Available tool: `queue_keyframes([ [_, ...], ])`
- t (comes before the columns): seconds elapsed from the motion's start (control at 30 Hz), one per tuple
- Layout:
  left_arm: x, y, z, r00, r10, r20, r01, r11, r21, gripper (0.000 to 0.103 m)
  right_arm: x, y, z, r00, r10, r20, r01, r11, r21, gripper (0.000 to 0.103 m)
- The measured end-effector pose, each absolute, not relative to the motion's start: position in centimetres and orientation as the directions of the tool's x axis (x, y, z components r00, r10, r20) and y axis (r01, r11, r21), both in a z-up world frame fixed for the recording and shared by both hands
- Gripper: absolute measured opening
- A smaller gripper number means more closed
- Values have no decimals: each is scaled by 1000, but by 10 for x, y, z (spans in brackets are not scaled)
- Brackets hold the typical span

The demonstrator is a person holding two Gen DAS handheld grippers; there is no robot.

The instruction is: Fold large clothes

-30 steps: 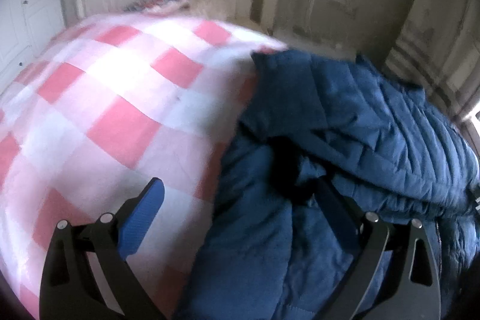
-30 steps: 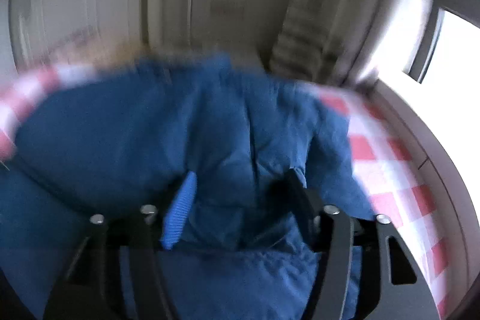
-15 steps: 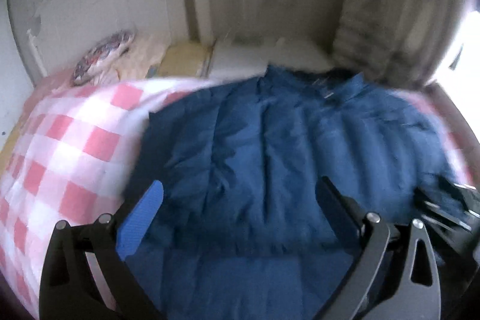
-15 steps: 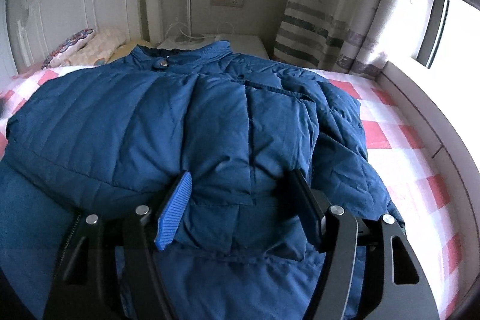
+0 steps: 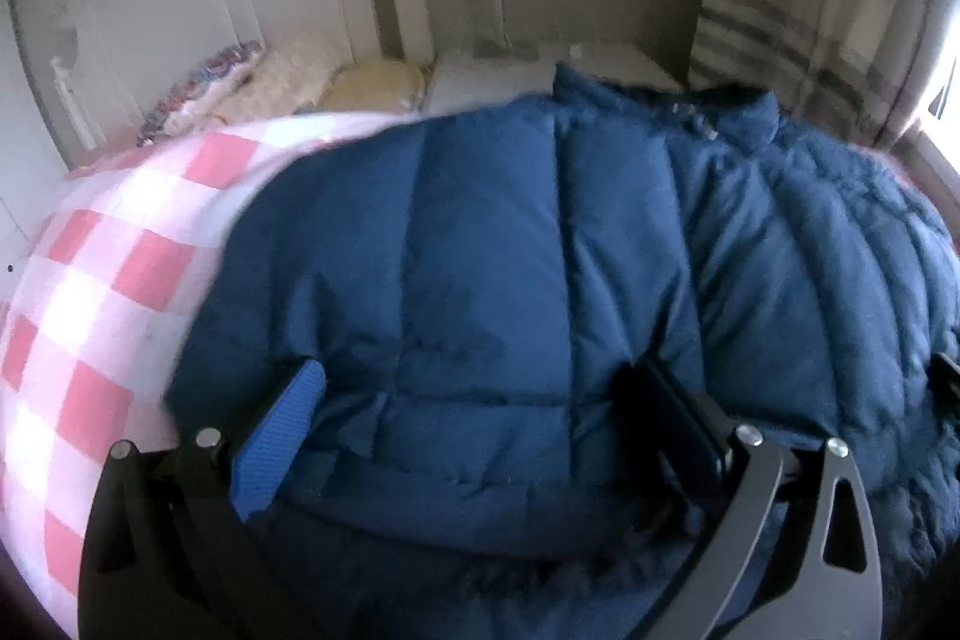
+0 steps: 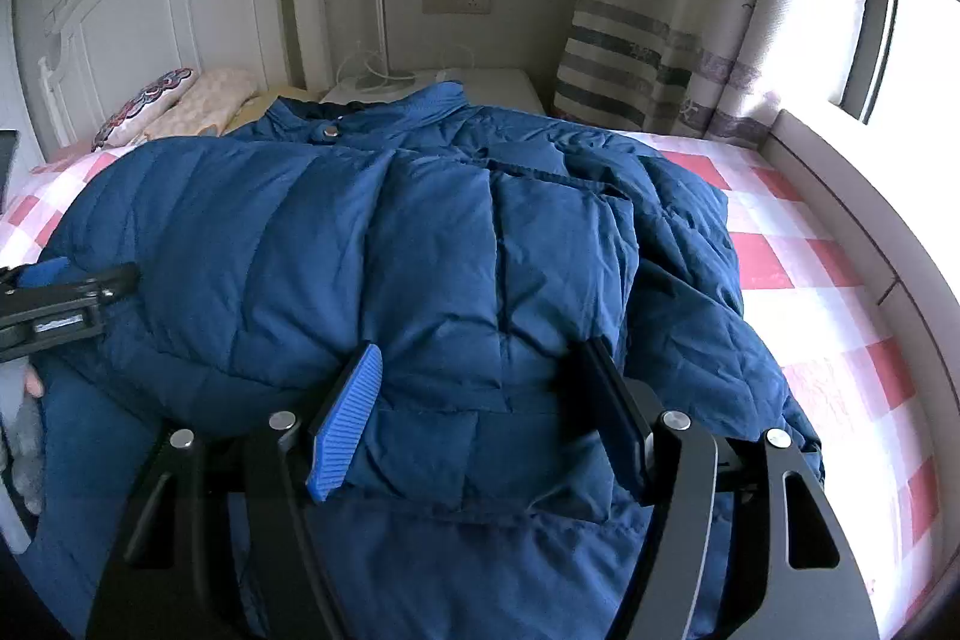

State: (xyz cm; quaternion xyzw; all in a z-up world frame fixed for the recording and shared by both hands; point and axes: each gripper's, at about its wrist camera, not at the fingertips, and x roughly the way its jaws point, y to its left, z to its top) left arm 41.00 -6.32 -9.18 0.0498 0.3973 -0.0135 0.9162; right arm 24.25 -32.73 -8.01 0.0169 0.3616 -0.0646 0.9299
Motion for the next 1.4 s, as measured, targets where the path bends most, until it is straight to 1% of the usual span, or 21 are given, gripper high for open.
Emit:
queue_keyframes([
  [0.07, 391, -57, -79, 713, -4, -701, 65, 996, 60, 101, 243, -327, -80, 730, -108, -675, 133, 991, -15, 65],
  [0.13, 374, -54, -72, 729, 13, -685, 63, 994, 87, 101, 243, -327, -80, 730, -110, -675, 133, 991, -17, 65],
  [0.2, 368, -51, -77, 713, 52, -699, 60, 989, 136, 101, 243, -327, -81, 728, -116, -676, 136, 990, -24, 65],
  [0.23, 371, -48, -90, 685, 75, -725, 64, 985, 162, 101, 243, -326, -81, 728, -120, -675, 137, 990, -29, 65],
  [0.3, 379, -38, -103, 636, 26, -771, 77, 992, 96, 101, 243, -325, -82, 727, -132, -674, 141, 989, -42, 67],
  [0.37, 381, -36, -102, 635, 20, -772, 67, 994, 81, 101, 243, -324, -82, 725, -146, -673, 148, 987, -54, 69],
  [0.47, 376, -43, -101, 651, 58, -757, 64, 989, 131, 101, 243, -325, -83, 724, -146, -675, 150, 987, -52, 72],
  [0.53, 375, -43, -101, 652, 56, -756, 63, 990, 128, 101, 238, -329, -80, 731, -119, -672, 150, 989, -12, 72],
  [0.63, 375, -41, -101, 653, 47, -756, 60, 992, 114, 101, 207, -333, -61, 781, -104, -615, 215, 971, 109, 72],
  [0.67, 376, -41, -101, 654, 48, -755, 59, 992, 115, 101, 199, -327, -56, 801, -88, -592, 201, 971, 127, 72],
  [0.7, 376, -41, -102, 655, 51, -754, 59, 991, 118, 101, 192, -314, -50, 808, -99, -581, 178, 981, 80, 74],
  [0.73, 375, -41, -102, 656, 56, -752, 58, 991, 124, 101, 190, -304, -49, 801, -114, -587, 160, 987, 26, 75],
  [0.77, 375, -42, -102, 657, 58, -752, 58, 990, 127, 101, 195, -291, -55, 778, -128, -615, 122, 991, -52, 81],
  [0.8, 376, -42, -101, 657, 58, -751, 58, 990, 127, 101, 201, -282, -64, 748, -145, -647, 95, 989, -111, 83],
  [0.83, 375, -42, -101, 657, 55, -752, 58, 991, 124, 101, 207, -278, -75, 715, -162, -680, 83, 985, -148, 83],
  [0.87, 375, -42, -101, 657, 54, -752, 58, 991, 122, 101, 216, -275, -89, 667, -173, -725, 68, 983, -172, 86],
  [1.0, 375, -41, -101, 655, 43, -754, 57, 993, 106, 101, 218, -282, -88, 651, -154, -744, 86, 988, -129, 86],
  [1.13, 375, -41, -101, 657, 44, -753, 56, 993, 107, 101, 197, -273, -76, 717, -123, -686, 65, 992, -110, 86],
  [1.17, 375, -41, -101, 657, 43, -752, 56, 993, 106, 101, 196, -271, -78, 713, -107, -693, 48, 993, -104, 86],
  [1.23, 375, -41, -101, 658, 44, -752, 56, 993, 106, 101, 205, -266, -96, 658, -78, -749, -4, 994, -106, 86],
  [1.4, 375, -40, -101, 657, 43, -752, 56, 993, 105, 101, 209, -267, -100, 648, -64, -759, -5, 996, -88, 87],
])
